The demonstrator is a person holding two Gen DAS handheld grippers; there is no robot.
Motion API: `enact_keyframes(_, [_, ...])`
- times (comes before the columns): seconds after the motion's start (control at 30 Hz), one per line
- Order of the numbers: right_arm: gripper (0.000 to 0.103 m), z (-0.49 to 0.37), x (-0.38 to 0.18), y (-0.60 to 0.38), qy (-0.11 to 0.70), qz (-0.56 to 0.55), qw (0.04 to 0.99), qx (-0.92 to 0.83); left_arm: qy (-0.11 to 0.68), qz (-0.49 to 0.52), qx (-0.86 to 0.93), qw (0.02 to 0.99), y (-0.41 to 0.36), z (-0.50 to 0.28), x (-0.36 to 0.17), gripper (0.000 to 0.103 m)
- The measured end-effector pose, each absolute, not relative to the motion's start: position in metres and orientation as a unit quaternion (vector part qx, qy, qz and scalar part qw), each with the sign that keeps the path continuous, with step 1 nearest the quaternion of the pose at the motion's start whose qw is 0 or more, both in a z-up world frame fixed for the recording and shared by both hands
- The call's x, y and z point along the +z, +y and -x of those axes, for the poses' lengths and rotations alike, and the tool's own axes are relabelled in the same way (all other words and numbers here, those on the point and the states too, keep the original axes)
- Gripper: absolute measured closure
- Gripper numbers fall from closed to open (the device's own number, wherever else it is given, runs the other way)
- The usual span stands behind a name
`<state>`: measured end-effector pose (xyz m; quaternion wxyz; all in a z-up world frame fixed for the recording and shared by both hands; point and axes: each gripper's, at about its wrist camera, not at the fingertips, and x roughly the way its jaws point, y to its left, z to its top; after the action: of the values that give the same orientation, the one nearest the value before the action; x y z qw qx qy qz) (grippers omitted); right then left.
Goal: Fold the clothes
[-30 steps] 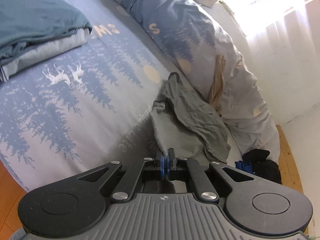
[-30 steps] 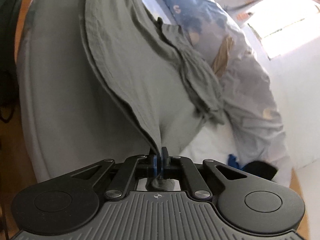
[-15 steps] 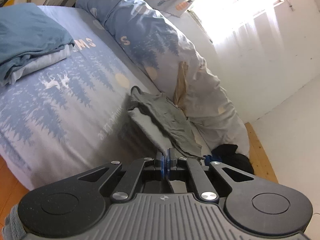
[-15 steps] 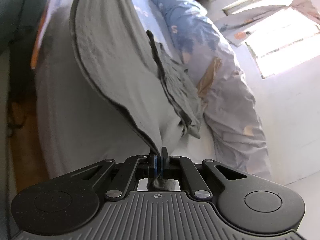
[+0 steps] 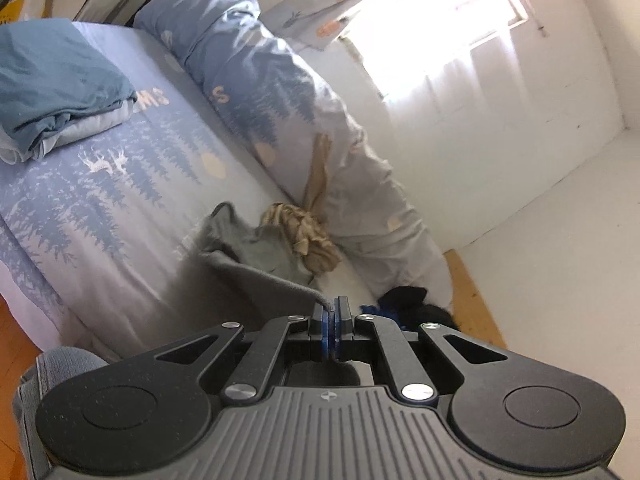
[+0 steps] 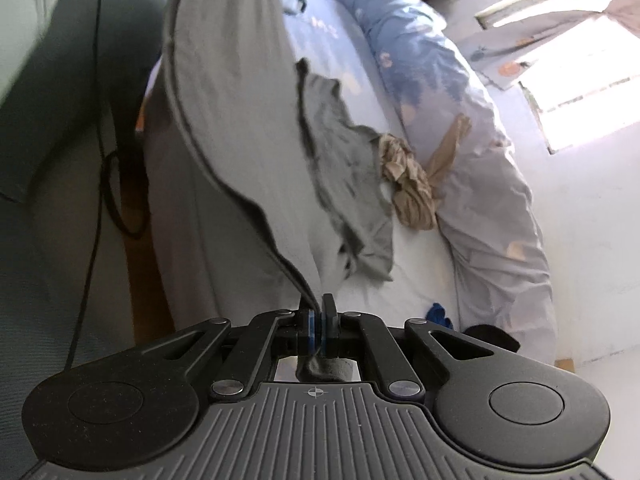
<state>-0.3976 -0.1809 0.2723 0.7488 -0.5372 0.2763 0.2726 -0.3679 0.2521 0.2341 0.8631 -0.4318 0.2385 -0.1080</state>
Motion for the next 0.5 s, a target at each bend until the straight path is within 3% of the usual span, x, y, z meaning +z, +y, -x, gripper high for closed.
enact_keyframes(0.33, [0.099, 0.422, 0.334, -0.196, 0.284, 0.488, 0.78, 0.269, 0.199, 0.468, -0.108, 0.855, 0.252, 0.4, 0.254, 0.097])
enact_keyframes(0.5, [0.099, 0.378, 0.313, -0.201, 0.301, 0.465, 0.787, 0.273, 0.242, 0.483, -0.085, 0.837, 0.25, 0.351, 0.232, 0.097])
